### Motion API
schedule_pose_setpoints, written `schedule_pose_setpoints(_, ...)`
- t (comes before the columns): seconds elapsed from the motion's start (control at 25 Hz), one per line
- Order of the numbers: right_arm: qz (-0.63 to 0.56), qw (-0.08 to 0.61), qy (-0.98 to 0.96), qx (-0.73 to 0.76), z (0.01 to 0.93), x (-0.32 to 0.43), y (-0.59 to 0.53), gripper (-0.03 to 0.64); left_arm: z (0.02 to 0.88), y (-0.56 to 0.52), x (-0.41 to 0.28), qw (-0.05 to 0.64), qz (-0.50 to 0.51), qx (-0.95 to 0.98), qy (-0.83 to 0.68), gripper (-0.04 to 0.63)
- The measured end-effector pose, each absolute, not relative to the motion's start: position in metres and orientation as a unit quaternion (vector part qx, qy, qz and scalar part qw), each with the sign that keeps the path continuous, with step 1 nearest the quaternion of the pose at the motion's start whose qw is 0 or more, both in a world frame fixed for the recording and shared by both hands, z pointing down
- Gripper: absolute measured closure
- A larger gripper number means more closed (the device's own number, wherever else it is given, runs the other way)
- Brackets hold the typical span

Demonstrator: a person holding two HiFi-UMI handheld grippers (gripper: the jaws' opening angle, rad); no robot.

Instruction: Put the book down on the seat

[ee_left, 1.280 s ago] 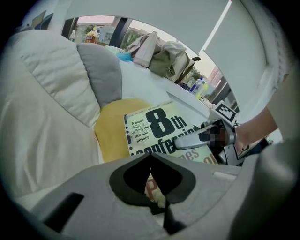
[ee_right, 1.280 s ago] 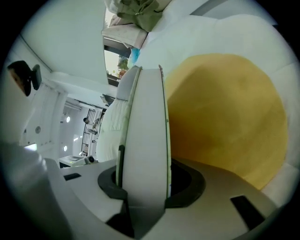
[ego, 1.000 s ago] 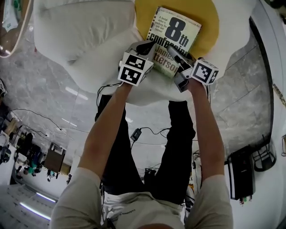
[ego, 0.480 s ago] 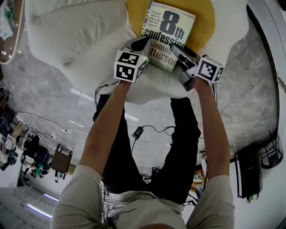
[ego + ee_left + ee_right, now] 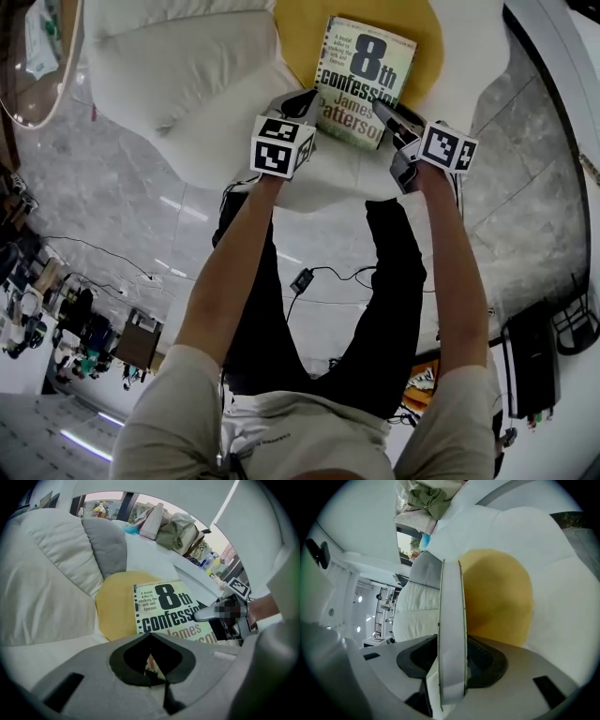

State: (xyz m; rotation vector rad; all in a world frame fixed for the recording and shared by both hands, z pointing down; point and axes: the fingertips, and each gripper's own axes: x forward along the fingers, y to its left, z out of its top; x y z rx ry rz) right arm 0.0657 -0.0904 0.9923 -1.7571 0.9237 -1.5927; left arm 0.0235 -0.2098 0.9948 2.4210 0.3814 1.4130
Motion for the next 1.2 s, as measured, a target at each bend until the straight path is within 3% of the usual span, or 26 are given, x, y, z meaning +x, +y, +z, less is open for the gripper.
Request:
schedule_pose_setpoints(0.56, -0.621, 0.258, 0.286, -0.683, 0.976, 0.056, -0.066, 0.433, 0.947, -0.214, 0.008, 0.129, 0.500, 0.838, 0.174, 0.586)
schedule_pose_setpoints(0.92, -0.603, 0.233, 0.307, -0.698, 0.897, 0.049, -0.057, 0.433, 0.872, -0.203, -0.003, 0.154, 0.491, 0.841, 0.168, 0.588)
schedule_pose_setpoints(1.2, -0.600, 0.187, 0.317, -0.711, 0.845, 0.027, -0.061, 0.433, 0.826, -0.213, -0.023, 0.105, 0.493, 0.842, 0.191, 0.587)
